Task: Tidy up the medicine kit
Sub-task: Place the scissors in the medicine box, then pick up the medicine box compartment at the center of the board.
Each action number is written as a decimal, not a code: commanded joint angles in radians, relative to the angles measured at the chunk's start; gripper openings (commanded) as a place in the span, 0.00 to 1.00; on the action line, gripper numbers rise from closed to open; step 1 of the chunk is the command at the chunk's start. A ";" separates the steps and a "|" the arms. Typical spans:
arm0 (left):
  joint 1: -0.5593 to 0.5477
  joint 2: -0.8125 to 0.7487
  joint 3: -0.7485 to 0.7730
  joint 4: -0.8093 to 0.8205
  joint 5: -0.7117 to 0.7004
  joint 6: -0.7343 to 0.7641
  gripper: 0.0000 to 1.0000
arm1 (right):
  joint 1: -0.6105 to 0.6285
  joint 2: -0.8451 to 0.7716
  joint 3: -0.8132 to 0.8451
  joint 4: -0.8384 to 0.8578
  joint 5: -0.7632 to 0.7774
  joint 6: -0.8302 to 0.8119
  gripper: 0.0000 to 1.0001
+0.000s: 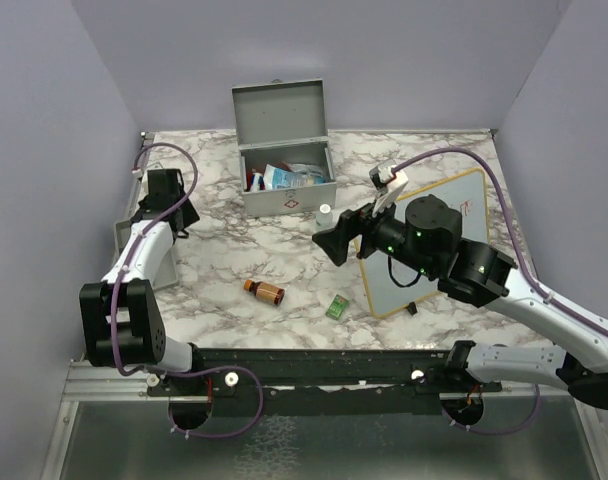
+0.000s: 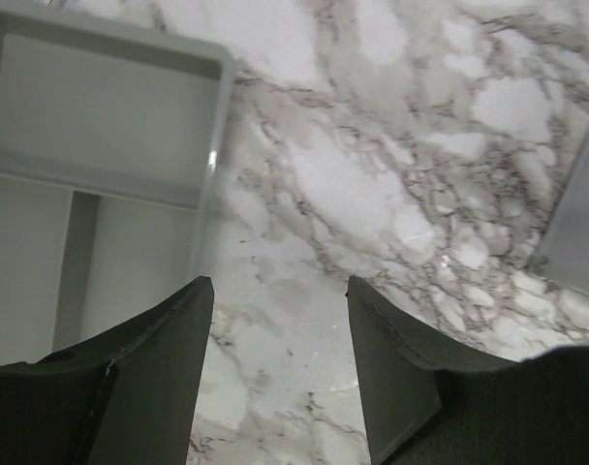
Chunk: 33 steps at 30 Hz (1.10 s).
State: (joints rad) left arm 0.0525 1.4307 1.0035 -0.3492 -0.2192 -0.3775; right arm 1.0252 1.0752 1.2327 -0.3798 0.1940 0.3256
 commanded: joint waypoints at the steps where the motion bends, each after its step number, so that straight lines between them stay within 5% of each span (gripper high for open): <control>1: 0.046 -0.012 -0.059 -0.006 -0.084 -0.027 0.58 | -0.005 -0.036 -0.036 0.054 0.027 0.019 1.00; 22: 0.110 0.162 -0.096 0.070 -0.074 0.060 0.36 | -0.005 -0.085 -0.072 0.055 0.002 0.051 1.00; 31: 0.109 0.152 -0.097 0.074 0.023 0.099 0.01 | -0.005 -0.090 -0.088 0.052 0.026 0.041 1.00; 33: 0.110 0.131 -0.101 0.068 0.030 0.108 0.00 | -0.005 -0.100 -0.102 0.060 0.034 0.053 1.00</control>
State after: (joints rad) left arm 0.1558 1.5898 0.9154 -0.2848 -0.2440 -0.3012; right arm 1.0252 0.9936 1.1576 -0.3374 0.1963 0.3664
